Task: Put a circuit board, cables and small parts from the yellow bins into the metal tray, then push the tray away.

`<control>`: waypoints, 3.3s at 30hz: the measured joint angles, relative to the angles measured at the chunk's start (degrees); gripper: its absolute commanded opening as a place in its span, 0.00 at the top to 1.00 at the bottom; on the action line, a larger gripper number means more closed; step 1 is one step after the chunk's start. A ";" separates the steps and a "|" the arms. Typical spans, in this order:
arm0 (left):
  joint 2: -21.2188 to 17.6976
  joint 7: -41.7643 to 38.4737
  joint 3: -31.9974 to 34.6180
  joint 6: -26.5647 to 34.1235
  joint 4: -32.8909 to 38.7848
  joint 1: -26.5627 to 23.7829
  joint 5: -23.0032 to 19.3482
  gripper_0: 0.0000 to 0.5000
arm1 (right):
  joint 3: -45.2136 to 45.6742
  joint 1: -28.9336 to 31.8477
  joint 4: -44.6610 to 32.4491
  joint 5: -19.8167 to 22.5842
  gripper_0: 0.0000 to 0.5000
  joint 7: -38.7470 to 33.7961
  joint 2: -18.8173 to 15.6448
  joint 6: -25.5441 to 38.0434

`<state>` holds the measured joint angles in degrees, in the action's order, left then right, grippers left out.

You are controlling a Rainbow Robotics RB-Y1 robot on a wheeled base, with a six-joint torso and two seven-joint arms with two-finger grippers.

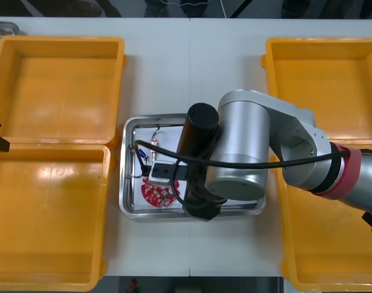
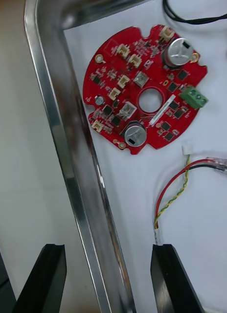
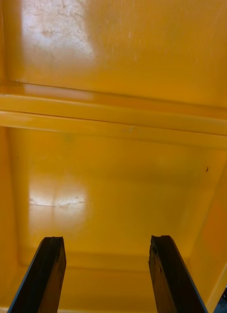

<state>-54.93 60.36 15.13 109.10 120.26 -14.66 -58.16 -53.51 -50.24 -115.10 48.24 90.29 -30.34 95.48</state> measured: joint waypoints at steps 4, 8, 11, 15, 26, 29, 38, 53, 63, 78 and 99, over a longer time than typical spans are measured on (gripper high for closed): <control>0.00 0.01 0.06 -0.13 0.29 0.07 -0.01 0.00 | -2.81 -0.02 0.01 -2.70 0.00 -0.01 0.00 -0.85; 0.00 0.04 0.07 -0.30 0.83 0.08 -0.01 0.00 | -5.86 -0.02 0.02 -5.19 0.00 -0.01 0.01 -1.88; 0.00 0.06 0.08 -0.42 1.26 0.12 -0.04 0.00 | -7.37 -0.02 0.03 -6.16 0.00 0.00 0.01 -1.88; 0.00 0.10 0.08 -0.42 1.68 0.15 -0.16 0.00 | -8.87 -0.02 0.03 -7.42 0.00 0.00 0.01 -1.89; 0.00 0.15 0.08 -0.42 1.95 0.71 -0.86 0.00 | -12.50 0.83 0.05 -14.15 0.00 -0.01 0.54 -3.58; 0.00 0.16 0.08 -0.42 1.95 0.73 -0.97 0.00 | -13.64 0.90 0.36 -15.55 0.00 -0.01 0.61 -4.11; 0.00 0.17 0.08 -0.42 1.95 0.74 -1.08 0.00 | -15.33 0.97 1.06 -16.22 0.00 -0.01 0.69 -4.33; 0.00 0.18 0.09 -0.42 1.96 0.74 -1.12 0.00 | -16.03 1.46 1.04 -16.79 1.00 -0.01 1.15 -4.33; 0.00 0.18 0.09 -0.42 1.96 0.78 -1.14 0.00 | -16.10 1.47 1.05 -17.74 1.00 -0.01 1.38 -4.34; 0.00 0.18 0.09 -0.42 1.96 0.84 -1.15 0.00 | -16.12 1.08 1.32 -22.23 1.00 -0.01 1.41 -4.86; 0.00 0.20 0.09 -0.42 1.96 0.85 -1.16 0.00 | -16.43 -7.67 6.83 -19.12 1.00 0.00 1.41 -5.27</control>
<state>-54.93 60.57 15.22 108.67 122.22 -13.81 -59.32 -69.95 -57.92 -108.27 29.12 90.29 -28.93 90.22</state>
